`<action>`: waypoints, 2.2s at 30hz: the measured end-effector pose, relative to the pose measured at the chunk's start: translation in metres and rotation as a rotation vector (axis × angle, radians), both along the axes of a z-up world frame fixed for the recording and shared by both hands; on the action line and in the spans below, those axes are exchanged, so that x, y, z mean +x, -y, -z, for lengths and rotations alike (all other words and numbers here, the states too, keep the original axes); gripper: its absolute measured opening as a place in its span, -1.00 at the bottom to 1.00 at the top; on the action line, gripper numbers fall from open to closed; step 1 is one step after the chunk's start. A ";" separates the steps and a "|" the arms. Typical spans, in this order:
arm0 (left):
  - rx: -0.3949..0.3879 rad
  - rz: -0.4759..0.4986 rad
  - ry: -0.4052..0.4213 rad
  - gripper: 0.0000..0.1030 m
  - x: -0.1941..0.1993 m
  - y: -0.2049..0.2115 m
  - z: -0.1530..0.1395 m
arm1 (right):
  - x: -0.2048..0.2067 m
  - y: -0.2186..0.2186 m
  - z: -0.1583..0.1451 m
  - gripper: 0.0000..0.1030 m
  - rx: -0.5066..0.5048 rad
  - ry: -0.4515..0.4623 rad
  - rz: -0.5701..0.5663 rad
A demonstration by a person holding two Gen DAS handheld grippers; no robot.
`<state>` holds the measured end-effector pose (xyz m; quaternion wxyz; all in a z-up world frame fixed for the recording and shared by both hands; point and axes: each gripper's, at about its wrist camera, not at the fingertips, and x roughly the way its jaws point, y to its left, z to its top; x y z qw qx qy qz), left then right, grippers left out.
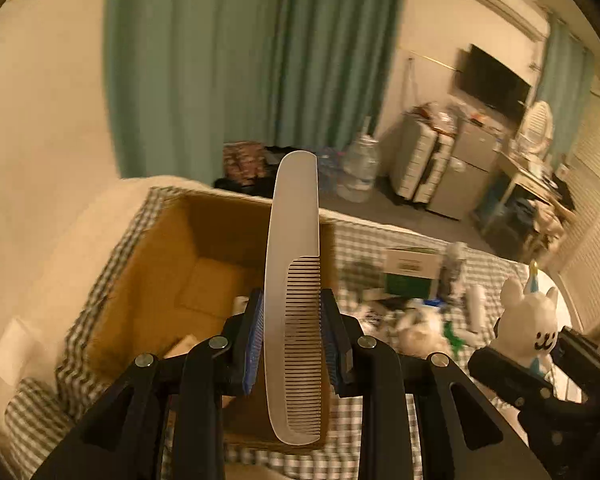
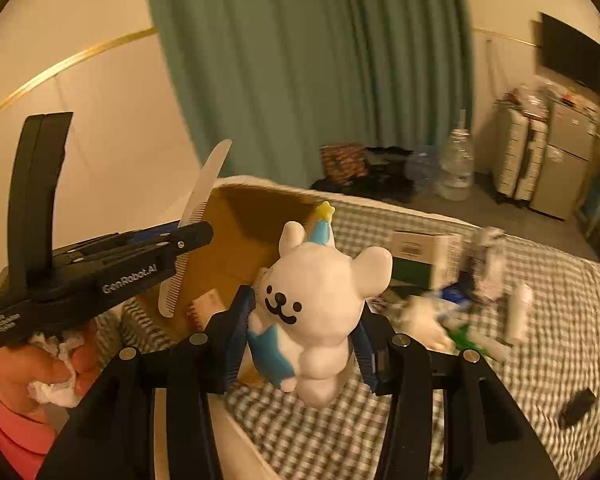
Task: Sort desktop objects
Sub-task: 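Carry the bear and comb over the cardboard box and open both grippers, then move both grippers back over the items on the bed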
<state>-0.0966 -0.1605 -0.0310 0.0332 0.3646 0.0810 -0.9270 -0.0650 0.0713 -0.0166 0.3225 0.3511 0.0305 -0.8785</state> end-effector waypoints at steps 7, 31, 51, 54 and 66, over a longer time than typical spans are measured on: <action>-0.034 -0.066 0.057 -0.48 -0.004 0.039 0.021 | -0.020 0.064 0.009 -0.10 0.003 0.025 -0.087; -0.081 -0.025 0.177 0.43 -0.027 -0.009 0.062 | -0.103 0.016 0.044 0.42 -0.055 0.126 0.160; -0.095 0.297 0.197 0.59 -0.050 -0.270 0.108 | -0.062 -0.321 0.095 0.42 0.084 0.182 0.809; -0.146 0.321 0.215 0.59 -0.055 -0.287 0.120 | -0.063 -0.347 0.111 0.42 0.046 0.221 0.844; -0.193 0.320 0.319 0.60 -0.074 -0.307 0.180 | -0.077 -0.382 0.156 0.42 0.043 0.315 0.907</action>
